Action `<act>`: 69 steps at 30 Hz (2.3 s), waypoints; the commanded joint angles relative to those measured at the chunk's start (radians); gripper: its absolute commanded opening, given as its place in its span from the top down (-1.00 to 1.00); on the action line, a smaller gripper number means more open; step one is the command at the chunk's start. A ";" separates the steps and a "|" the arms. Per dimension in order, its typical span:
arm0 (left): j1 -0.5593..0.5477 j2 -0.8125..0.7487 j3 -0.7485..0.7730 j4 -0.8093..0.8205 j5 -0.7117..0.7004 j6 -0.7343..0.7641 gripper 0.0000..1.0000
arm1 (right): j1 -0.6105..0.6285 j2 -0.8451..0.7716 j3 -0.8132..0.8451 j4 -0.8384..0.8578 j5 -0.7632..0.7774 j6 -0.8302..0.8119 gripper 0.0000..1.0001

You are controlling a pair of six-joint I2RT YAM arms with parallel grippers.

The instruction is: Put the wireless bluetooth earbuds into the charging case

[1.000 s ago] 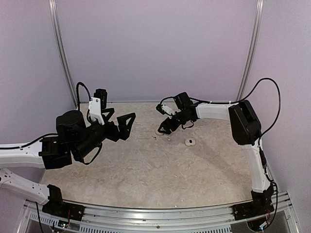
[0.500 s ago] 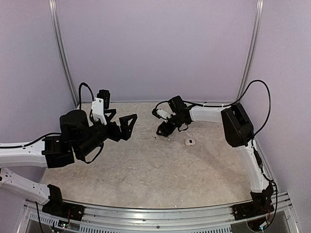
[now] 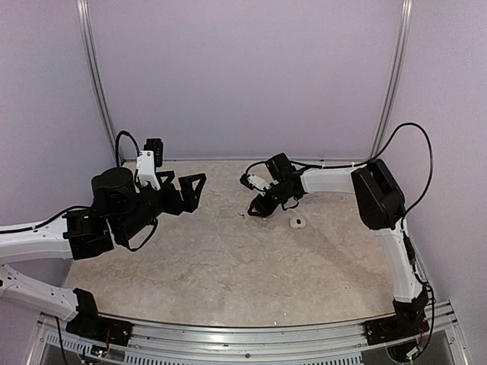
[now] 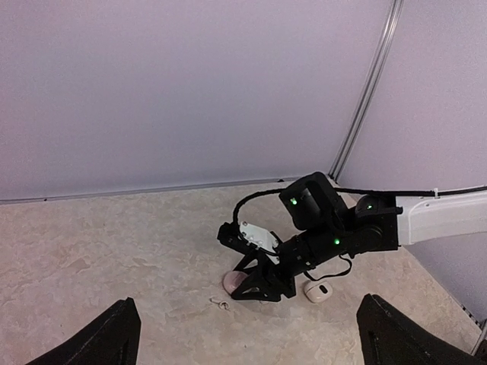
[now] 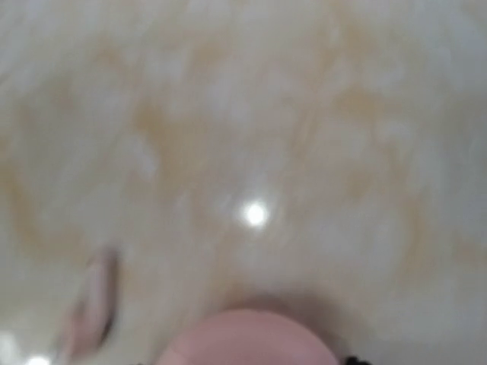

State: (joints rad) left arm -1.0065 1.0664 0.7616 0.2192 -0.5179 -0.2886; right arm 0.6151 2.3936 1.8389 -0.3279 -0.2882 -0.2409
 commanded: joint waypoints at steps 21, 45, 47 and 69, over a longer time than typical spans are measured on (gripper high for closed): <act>0.138 -0.147 -0.037 -0.113 0.501 -0.182 -0.79 | 0.376 -0.860 -0.743 0.395 0.289 -0.109 0.27; 0.108 0.090 -0.019 0.044 0.758 -0.253 -0.30 | 0.620 -0.935 -0.820 0.503 0.599 -0.222 0.31; 0.103 0.102 -0.022 0.068 0.769 -0.254 -0.29 | 0.623 -0.944 -0.828 0.512 0.586 -0.220 0.30; 0.049 0.204 0.025 0.121 0.801 -0.262 0.38 | 0.646 -0.987 -0.866 0.554 0.580 -0.216 0.28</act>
State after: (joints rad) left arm -0.9520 1.2720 0.7593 0.3214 0.2718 -0.5652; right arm 1.2453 1.4414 0.9943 0.1776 0.2939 -0.4568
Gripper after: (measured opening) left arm 0.376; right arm 0.499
